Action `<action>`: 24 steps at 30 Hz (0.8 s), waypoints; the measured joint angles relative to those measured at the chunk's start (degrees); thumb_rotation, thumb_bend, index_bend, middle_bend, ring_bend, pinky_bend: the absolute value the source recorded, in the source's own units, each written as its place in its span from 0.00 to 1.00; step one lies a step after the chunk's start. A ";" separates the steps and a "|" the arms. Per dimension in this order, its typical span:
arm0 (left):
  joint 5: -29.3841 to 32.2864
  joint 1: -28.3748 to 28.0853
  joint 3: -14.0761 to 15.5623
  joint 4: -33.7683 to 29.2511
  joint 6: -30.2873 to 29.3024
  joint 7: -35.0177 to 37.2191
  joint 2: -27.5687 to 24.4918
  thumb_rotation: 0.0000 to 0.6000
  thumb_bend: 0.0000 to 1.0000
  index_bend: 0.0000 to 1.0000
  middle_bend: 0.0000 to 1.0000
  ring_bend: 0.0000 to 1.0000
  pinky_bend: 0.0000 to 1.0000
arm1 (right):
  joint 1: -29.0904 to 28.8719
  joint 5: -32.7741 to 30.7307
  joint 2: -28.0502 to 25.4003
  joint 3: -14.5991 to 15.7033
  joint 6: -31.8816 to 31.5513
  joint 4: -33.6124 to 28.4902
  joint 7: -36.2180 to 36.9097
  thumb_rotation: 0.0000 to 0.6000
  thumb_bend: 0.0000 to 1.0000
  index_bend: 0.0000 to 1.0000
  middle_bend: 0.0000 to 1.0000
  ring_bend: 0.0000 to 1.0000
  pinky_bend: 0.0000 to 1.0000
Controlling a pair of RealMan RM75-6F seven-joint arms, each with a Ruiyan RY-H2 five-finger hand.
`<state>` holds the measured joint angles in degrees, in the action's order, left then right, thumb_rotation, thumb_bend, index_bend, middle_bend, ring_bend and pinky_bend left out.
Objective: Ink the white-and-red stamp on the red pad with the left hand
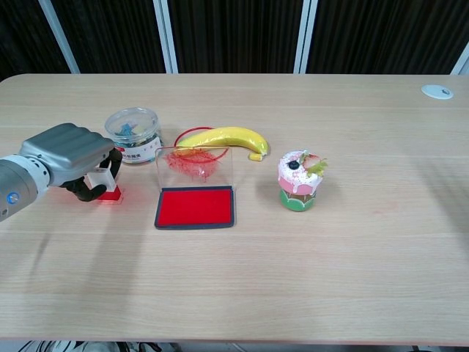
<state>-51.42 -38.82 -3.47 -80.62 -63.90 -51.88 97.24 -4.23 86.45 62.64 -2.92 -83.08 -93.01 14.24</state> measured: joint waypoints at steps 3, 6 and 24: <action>0.28 -0.03 0.01 -0.06 0.11 -0.27 -0.03 1.00 0.40 0.44 0.42 0.42 0.53 | 0.00 0.01 0.00 0.00 -0.01 0.02 0.02 1.00 0.16 0.00 0.00 0.00 0.18; 0.45 -0.07 0.01 -0.14 0.13 -0.49 -0.07 1.00 0.40 0.41 0.39 0.40 0.52 | 0.00 0.02 0.01 0.00 -0.02 0.02 0.02 1.00 0.16 0.00 0.00 0.00 0.18; 0.99 -0.02 -0.19 -0.96 -0.24 -0.87 -0.76 1.00 0.17 0.16 0.11 0.14 0.23 | 0.01 -0.04 -0.02 0.00 0.01 0.01 -0.06 1.00 0.16 0.00 0.00 0.00 0.18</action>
<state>-50.43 -38.84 -3.66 -81.58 -64.14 -52.76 96.48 -4.22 86.41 62.63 -2.92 -83.07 -93.00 14.18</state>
